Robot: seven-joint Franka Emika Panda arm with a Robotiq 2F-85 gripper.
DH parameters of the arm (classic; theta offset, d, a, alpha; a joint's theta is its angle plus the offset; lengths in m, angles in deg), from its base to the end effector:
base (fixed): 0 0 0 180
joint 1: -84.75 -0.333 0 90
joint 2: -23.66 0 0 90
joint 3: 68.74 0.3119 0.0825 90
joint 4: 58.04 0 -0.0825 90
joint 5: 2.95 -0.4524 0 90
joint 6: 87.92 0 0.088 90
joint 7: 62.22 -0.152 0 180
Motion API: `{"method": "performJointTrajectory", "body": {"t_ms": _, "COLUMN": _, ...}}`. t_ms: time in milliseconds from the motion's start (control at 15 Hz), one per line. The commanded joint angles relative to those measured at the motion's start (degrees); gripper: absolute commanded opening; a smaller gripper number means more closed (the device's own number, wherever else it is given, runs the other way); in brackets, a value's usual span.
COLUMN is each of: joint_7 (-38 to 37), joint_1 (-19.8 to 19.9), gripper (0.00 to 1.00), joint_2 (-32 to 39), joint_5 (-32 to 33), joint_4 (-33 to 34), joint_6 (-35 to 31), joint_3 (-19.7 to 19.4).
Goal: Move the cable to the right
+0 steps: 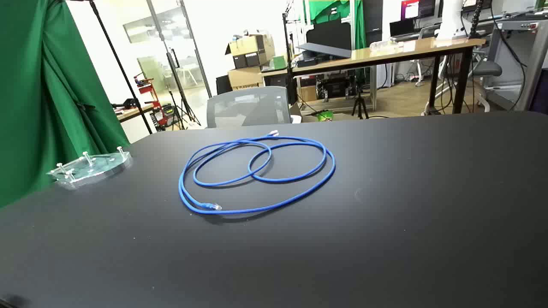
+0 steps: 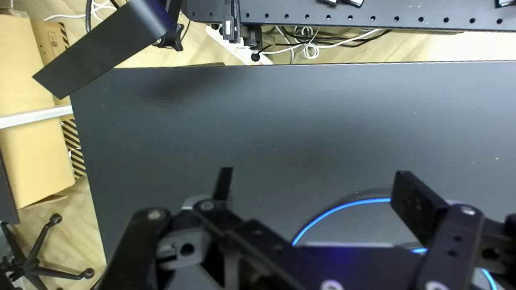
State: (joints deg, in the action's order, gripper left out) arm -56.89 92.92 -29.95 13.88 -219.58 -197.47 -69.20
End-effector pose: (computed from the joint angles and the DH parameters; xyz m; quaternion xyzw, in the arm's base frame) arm 0.3388 -0.0839 0.3786 0.9905 0.0201 -0.0022 0.1361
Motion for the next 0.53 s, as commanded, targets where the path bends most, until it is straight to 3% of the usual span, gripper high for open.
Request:
{"method": "performJointTrajectory", "body": {"t_ms": 0, "joint_7": -0.7, "joint_1": -1.1, "gripper": 1.00, "joint_2": 0.1, "joint_5": 0.7, "joint_4": 0.2, "joint_6": 0.5, "joint_3": -0.9}}
{"method": "performJointTrajectory", "body": {"t_ms": 467, "joint_7": -0.7, "joint_1": -1.1, "gripper": 1.00, "joint_2": 0.5, "joint_5": 0.7, "joint_4": 0.1, "joint_6": 0.5, "joint_3": -0.9}}
